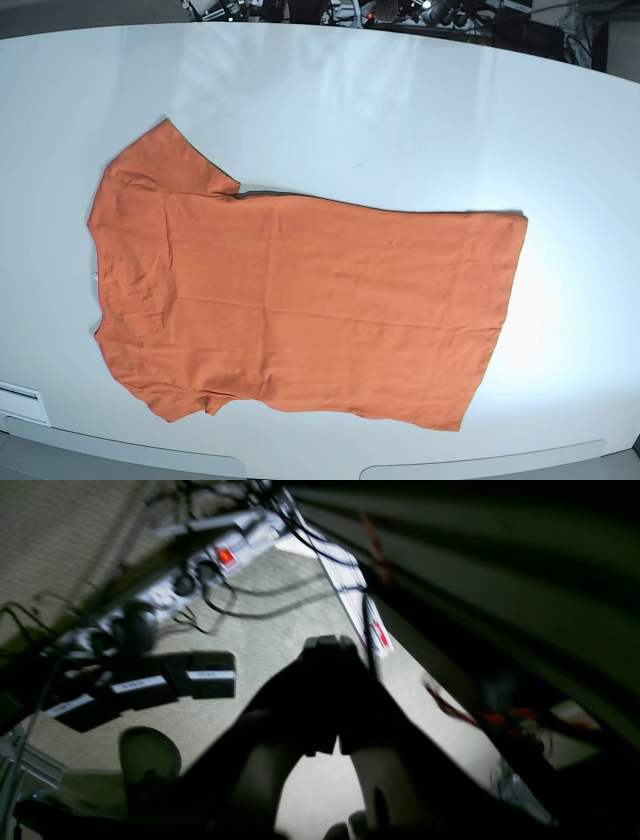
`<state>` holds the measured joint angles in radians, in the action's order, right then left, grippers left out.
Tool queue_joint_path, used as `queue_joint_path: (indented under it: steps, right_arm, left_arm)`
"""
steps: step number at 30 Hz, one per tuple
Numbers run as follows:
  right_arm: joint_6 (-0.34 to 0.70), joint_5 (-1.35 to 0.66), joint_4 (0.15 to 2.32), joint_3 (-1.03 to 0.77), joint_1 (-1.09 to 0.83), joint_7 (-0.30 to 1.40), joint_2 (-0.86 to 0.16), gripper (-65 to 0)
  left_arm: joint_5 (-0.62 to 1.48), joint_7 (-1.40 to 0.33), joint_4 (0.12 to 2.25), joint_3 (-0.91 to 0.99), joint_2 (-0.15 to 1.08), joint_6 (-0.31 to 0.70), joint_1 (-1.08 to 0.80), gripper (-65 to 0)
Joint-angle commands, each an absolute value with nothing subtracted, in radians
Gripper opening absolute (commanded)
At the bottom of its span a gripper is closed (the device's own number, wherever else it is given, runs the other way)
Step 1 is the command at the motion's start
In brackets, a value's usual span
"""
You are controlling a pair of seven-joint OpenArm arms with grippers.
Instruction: Fold the T-shirt properly
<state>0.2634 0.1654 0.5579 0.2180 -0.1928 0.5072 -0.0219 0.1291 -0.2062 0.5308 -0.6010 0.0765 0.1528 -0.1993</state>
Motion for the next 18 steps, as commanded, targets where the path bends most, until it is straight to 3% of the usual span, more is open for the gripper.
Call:
queue_joint_path:
  steps: [1,6,12,18]
  right_arm:
    - [0.270,0.165,0.568,0.216,-0.218,0.518,-0.033,-65.0]
    - [0.287,0.154,0.677,0.216,-0.364,0.536,-0.091,-65.0]
    - [0.316,0.094,1.005,0.216,-0.627,0.619,-0.191,-65.0]
    - [0.276,0.061,1.488,0.216,-0.925,0.692,-0.304,-65.0]
  left_arm:
    - [0.130,-0.224,0.566,-0.601,0.090,0.160,-0.232,-65.0]
    - [0.101,-0.242,0.752,-0.601,0.179,0.160,-0.389,-65.0]
    - [0.101,-0.291,1.072,-0.601,0.347,0.157,-0.611,-65.0]
    - [-0.007,-0.385,1.480,-0.601,0.550,0.023,-0.817,-65.0]
